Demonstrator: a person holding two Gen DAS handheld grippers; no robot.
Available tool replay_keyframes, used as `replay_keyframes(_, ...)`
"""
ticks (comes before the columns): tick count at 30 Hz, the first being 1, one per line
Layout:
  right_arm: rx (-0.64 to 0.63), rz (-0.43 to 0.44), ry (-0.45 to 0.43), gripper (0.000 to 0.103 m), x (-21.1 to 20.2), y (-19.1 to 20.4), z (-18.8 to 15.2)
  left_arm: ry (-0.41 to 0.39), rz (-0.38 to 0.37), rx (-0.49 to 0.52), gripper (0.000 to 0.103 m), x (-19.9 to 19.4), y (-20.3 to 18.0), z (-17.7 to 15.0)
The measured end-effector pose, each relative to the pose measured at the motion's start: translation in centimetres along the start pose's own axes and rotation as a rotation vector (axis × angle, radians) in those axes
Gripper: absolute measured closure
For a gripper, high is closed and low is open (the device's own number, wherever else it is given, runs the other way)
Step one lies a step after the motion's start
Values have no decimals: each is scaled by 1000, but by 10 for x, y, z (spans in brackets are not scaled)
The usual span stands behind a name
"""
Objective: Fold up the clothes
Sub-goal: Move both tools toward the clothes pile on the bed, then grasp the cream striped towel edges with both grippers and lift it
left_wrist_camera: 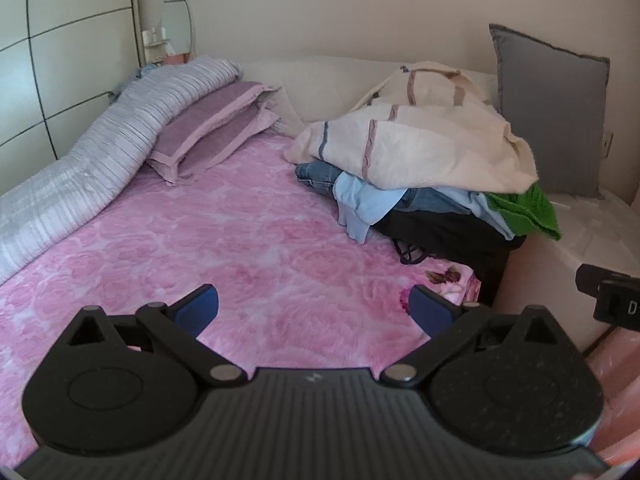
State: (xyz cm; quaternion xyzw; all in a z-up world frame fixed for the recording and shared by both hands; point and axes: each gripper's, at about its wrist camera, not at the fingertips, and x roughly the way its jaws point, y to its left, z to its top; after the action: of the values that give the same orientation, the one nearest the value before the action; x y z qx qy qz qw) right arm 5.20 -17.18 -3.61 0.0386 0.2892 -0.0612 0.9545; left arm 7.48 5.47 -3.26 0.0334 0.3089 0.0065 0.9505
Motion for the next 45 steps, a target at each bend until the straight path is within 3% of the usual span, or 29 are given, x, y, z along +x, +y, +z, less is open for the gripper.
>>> replay_keyframes(5, -4, -28, 24, 0, 65, 8, 7, 39, -32, 15, 2, 75, -1, 14)
replay_keyframes(9, 43, 1, 41, 0, 117, 6, 17, 76, -77, 30, 4, 128, -3, 25)
replay_keyframes(15, 91, 14, 72, 0, 148, -6, 46, 157, -137, 51, 10, 164, -5, 60)
replay_keyframes(19, 117, 5, 99, 0, 142, -9, 82, 174, -172, 76, 12, 156, -2, 101)
replay_keyframes(28, 91, -13, 209, 0, 90, 0, 153, 233, -145, 118, 12, 123, -3, 189)
replay_keyframes(32, 107, -34, 257, 0, 69, 0, 162, 258, -137, 149, 12, 114, -4, 208)
replay_keyframes(38, 169, -52, 265, 0, 54, -15, 165, 304, -187, 183, 12, 116, -14, 223)
replay_keyframes(45, 266, -32, 289, 1, 75, -47, 176, 350, -222, 149, 12, 146, -38, 237)
